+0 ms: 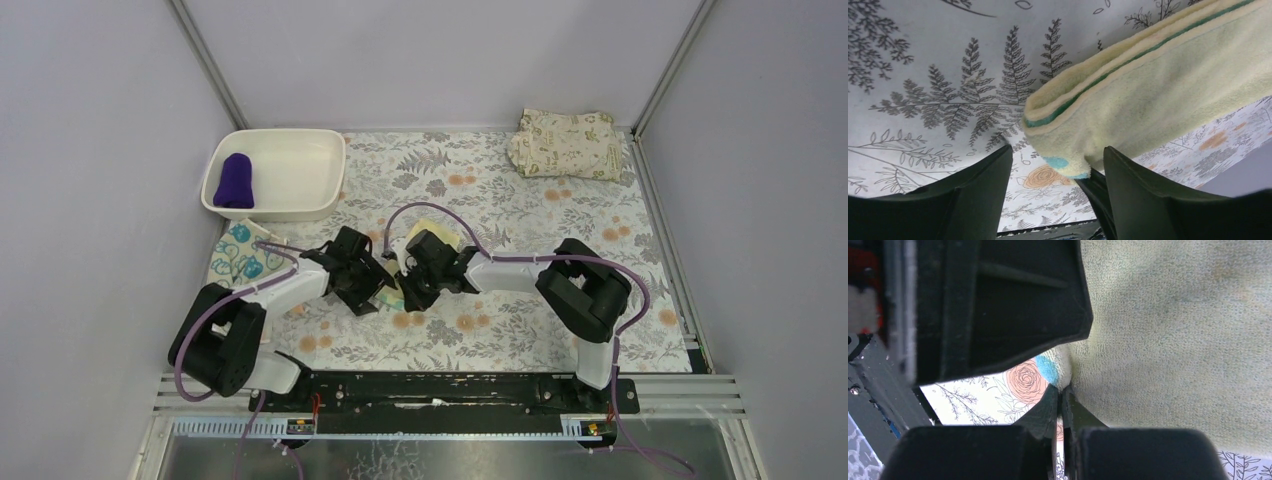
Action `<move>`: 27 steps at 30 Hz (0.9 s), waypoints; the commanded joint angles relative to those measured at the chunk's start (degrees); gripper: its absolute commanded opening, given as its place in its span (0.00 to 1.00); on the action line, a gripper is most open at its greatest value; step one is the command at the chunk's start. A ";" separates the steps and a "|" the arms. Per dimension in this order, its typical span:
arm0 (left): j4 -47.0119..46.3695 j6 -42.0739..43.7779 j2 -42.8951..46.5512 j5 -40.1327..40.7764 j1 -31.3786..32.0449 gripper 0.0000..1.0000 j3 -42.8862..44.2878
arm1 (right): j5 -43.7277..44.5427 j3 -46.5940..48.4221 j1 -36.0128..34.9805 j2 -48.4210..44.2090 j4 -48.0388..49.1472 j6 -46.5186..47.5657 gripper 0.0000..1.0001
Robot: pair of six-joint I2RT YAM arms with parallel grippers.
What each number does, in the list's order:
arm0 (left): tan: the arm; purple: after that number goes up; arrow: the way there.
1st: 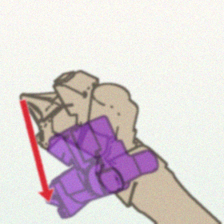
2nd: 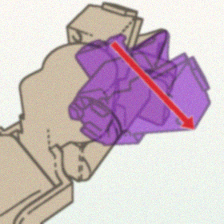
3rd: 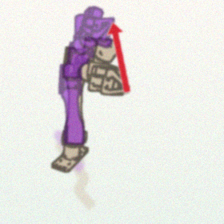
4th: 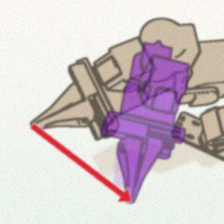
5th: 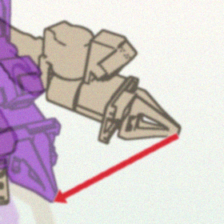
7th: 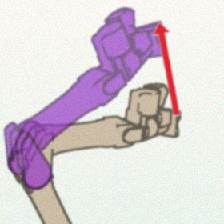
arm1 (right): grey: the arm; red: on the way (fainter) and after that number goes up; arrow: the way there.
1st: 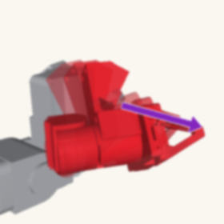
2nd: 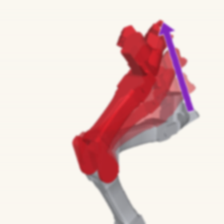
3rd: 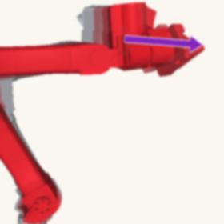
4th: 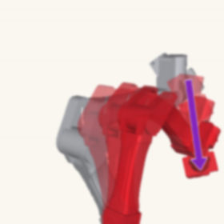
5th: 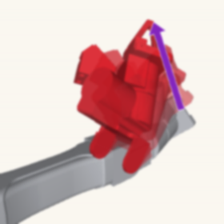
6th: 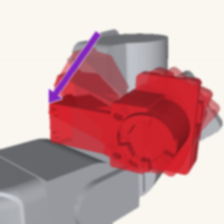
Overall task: Roll the towels
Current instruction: Roll the towel at the center of the board.
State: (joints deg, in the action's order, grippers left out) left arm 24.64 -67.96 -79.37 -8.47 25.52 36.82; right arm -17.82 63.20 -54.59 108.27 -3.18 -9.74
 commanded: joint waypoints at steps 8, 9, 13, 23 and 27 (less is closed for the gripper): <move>2.75 -0.05 -5.19 10.23 0.35 0.38 3.30 | -2.42 -3.55 0.34 -2.77 1.28 -1.85 0.00; 3.16 0.20 -5.45 10.95 0.25 0.35 3.55 | -2.61 -3.73 0.36 -2.86 1.35 -1.93 0.00; 5.53 0.80 -6.47 13.07 -0.06 0.27 4.83 | -3.40 -4.45 0.63 -3.45 1.89 -2.40 0.00; 7.03 2.80 -6.33 13.93 -1.11 0.22 5.44 | -11.79 -3.63 3.42 -2.65 3.46 -6.37 0.00; 7.25 4.32 -2.98 14.46 -1.80 0.46 5.35 | -17.56 -2.22 5.37 -0.82 3.50 -8.78 0.00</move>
State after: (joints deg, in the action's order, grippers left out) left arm 27.79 -66.13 -84.68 0.51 24.99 42.11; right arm -27.20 59.20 -51.07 106.52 1.23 -15.22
